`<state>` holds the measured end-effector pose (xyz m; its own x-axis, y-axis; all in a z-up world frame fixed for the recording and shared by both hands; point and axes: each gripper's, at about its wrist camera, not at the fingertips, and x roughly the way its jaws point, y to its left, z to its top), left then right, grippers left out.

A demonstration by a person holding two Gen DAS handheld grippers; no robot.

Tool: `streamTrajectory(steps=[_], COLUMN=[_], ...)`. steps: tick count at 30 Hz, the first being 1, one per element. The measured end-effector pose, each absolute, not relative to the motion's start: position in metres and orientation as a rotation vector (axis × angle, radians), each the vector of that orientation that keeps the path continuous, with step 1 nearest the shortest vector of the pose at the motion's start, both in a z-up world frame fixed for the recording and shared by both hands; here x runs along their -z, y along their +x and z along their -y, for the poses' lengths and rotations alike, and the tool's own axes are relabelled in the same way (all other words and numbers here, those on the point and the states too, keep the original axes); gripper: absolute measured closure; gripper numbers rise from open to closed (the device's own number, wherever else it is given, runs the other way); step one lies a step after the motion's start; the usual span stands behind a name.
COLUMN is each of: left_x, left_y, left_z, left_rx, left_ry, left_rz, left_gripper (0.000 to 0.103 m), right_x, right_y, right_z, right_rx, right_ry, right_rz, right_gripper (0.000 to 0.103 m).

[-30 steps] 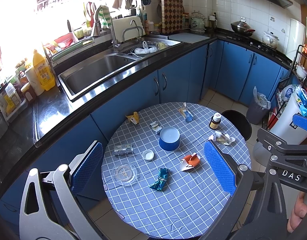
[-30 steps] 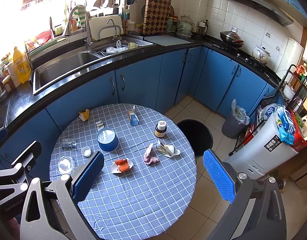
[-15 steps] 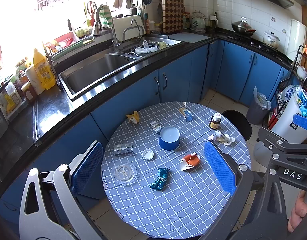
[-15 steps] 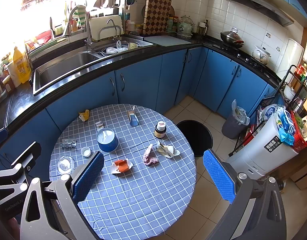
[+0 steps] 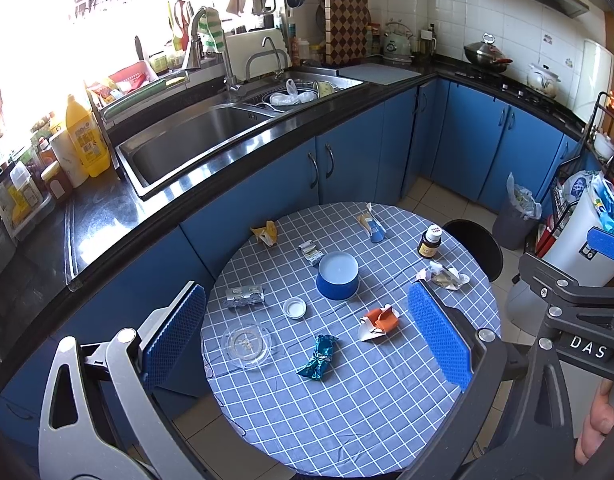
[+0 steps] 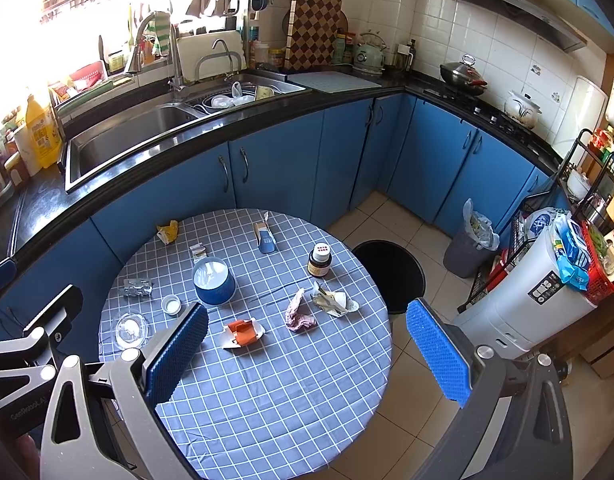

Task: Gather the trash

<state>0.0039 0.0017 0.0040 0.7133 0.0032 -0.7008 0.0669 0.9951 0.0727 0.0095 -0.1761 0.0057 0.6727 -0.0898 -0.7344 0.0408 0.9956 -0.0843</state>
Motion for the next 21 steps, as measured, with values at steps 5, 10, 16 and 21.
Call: streamTrajectory(steps=[5, 10, 16, 21], left_x=[-0.0043, -0.0038, 0.0005, 0.0042], left_y=[0.0039, 0.0040, 0.0035, 0.0033], left_z=[-0.0015, -0.0016, -0.0019, -0.0008], left_rx=[0.033, 0.035, 0.034, 0.038], left_ry=[0.095, 0.094, 0.094, 0.090], left_rz=[-0.777, -0.777, -0.778, -0.785], left_gripper=[0.003, 0.003, 0.003, 0.003], right_x=[-0.0066, -0.0069, -0.0086, -0.0062], right_y=[0.0106, 0.0111, 0.0099, 0.0094], right_z=[0.1755, 0.1764, 0.1802, 0.1798], right_rx=[0.074, 0.074, 0.074, 0.078], right_ry=[-0.060, -0.059, -0.057, -0.055], right_rz=[-0.833, -0.828, -0.823, -0.829], right_gripper=[0.006, 0.006, 0.006, 0.006])
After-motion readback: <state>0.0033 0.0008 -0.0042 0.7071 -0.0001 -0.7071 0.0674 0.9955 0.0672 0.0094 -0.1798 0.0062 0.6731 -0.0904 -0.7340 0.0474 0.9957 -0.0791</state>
